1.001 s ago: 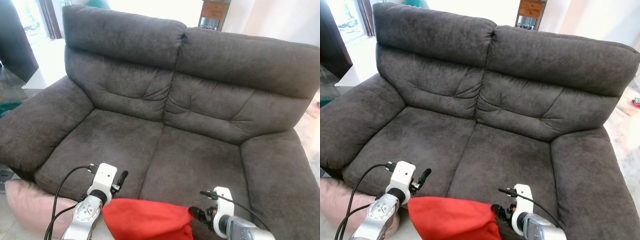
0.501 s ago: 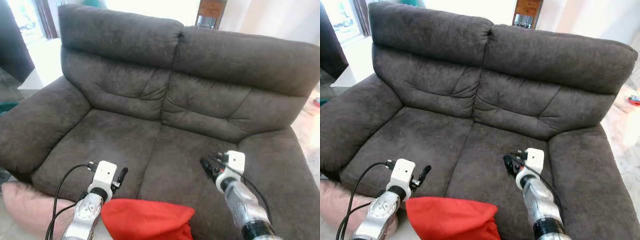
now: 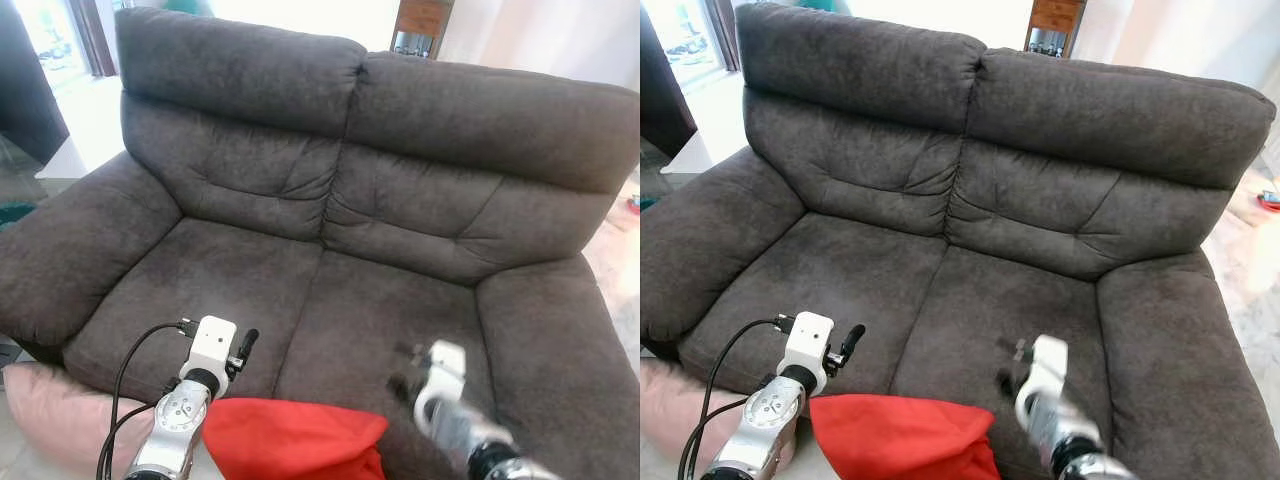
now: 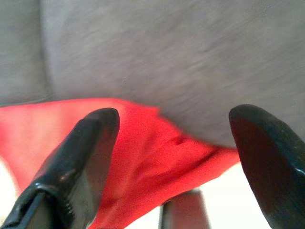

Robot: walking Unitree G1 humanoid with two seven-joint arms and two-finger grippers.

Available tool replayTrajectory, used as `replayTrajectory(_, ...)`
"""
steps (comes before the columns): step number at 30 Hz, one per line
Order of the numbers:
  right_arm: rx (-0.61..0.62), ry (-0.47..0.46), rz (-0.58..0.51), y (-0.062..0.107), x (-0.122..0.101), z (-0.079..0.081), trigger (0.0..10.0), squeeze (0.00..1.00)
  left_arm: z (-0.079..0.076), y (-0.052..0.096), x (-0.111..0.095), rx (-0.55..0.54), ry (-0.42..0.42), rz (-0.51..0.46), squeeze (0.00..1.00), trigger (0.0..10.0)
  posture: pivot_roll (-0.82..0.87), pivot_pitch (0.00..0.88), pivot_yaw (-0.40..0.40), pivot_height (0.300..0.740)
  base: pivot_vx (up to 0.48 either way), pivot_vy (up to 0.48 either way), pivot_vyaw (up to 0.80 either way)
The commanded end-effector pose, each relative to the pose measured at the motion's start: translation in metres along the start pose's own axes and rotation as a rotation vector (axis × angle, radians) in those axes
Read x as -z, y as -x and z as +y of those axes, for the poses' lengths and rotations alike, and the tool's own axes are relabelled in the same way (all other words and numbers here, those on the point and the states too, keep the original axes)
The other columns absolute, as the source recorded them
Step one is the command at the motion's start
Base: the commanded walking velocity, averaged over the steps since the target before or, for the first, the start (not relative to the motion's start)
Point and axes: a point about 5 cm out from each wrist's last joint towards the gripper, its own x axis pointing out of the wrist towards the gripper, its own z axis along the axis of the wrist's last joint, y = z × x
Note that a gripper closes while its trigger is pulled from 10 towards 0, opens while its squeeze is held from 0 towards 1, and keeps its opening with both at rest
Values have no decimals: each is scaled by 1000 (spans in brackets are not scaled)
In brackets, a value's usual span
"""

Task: Move the pillow to the sofa from floor

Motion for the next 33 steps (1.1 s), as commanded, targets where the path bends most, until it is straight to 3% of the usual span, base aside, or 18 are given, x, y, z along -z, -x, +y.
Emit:
replayTrajectory(1,-58,-28,-58,2,-26,12,10000,0,-1,1,2,0,11,7,0,10000,134,8,-120,740,0,0,0)
replayTrajectory(4,-106,-104,-59,3,-39,23,10000,0,-1,1,5,5,9,20,0,10000,119,10,-115,740,0,0,0)
replayTrajectory(9,-144,-151,-12,4,-34,20,10000,0,-5,0,6,18,12,29,0,10000,109,12,-112,740,0,0,0)
replayTrajectory(15,-128,-103,21,4,-30,14,10000,0,-5,0,6,18,13,33,0,10000,106,13,-118,740,0,0,0)
replayTrajectory(18,-63,-83,34,5,-28,4,10000,0,-5,0,8,18,14,39,0,10000,112,15,-120,740,0,0,0)
replayTrajectory(25,-63,-29,93,7,-27,2,10000,0,-5,2,10,18,14,49,0,10000,110,18,-124,740,0,0,0)
replayTrajectory(27,-55,-19,131,8,-5,-18,10000,0,-5,2,12,19,14,57,0,10000,108,18,-124,740,0,0,0)
replayTrajectory(33,-65,-7,177,11,8,-31,10000,0,-6,3,14,26,15,69,0,10000,102,18,-126,740,0,0,0)
